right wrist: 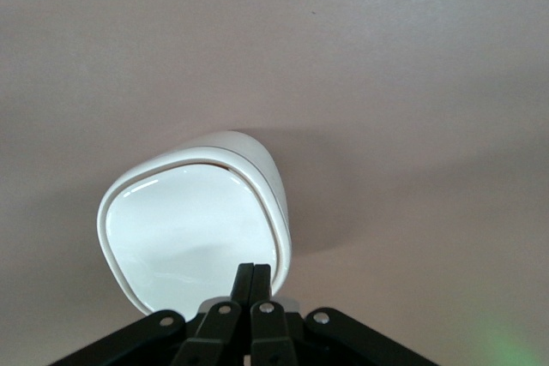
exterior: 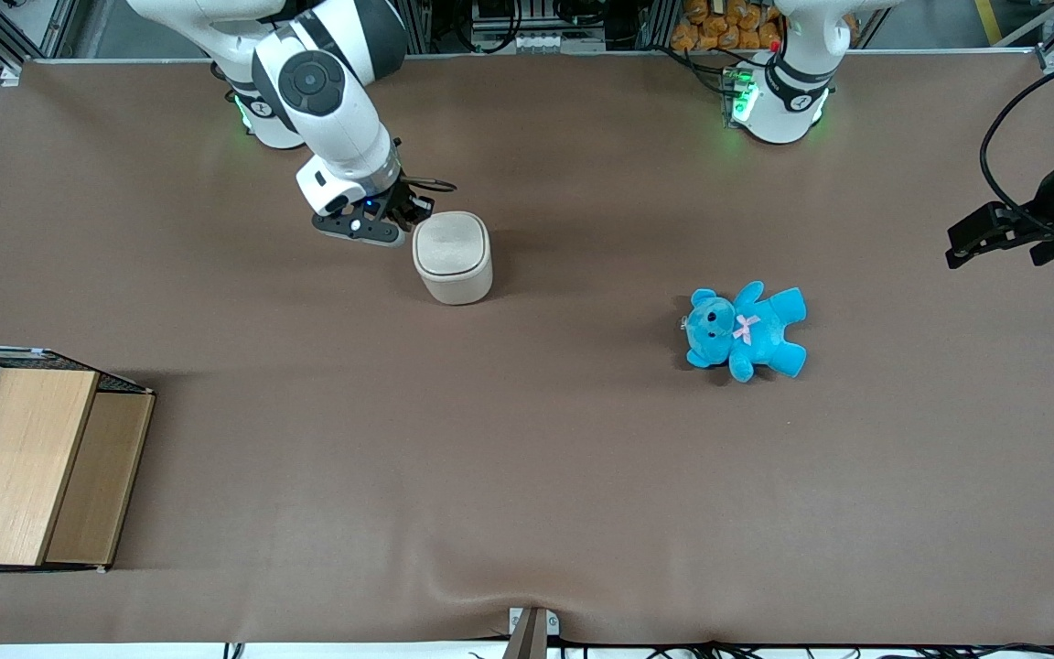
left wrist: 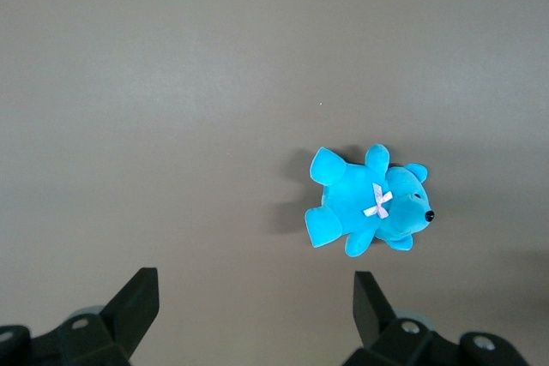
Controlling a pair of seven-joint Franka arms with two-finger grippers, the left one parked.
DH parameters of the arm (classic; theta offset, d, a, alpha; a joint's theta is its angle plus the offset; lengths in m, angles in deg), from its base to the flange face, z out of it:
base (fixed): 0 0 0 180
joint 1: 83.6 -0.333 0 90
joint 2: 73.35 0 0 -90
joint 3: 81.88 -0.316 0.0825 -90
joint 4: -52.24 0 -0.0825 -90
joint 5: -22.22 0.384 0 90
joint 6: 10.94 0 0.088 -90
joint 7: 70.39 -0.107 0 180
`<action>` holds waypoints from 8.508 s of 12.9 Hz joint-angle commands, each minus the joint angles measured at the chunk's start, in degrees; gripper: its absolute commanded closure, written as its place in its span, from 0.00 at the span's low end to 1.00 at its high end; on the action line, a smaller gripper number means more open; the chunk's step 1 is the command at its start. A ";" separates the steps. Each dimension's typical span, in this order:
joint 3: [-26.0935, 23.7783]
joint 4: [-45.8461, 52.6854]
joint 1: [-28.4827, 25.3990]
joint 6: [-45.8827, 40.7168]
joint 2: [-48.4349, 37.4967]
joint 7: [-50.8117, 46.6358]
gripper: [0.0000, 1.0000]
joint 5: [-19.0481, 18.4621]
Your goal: Open trash can with right arm
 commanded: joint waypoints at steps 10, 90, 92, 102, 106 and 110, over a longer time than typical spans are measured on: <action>-0.30 -0.46 -2.02 5.36 7.65 -3.25 1.00 -3.55; 32.75 41.64 4.31 -40.78 0.28 39.37 0.00 -9.89; 32.84 41.56 4.40 -40.87 0.28 39.37 0.00 -9.89; 32.84 41.29 4.40 -40.25 0.63 42.19 0.00 -9.18; 32.84 41.47 4.75 -40.43 0.98 41.75 0.00 -9.18; 32.84 41.64 4.84 -40.52 1.15 41.92 0.00 -9.62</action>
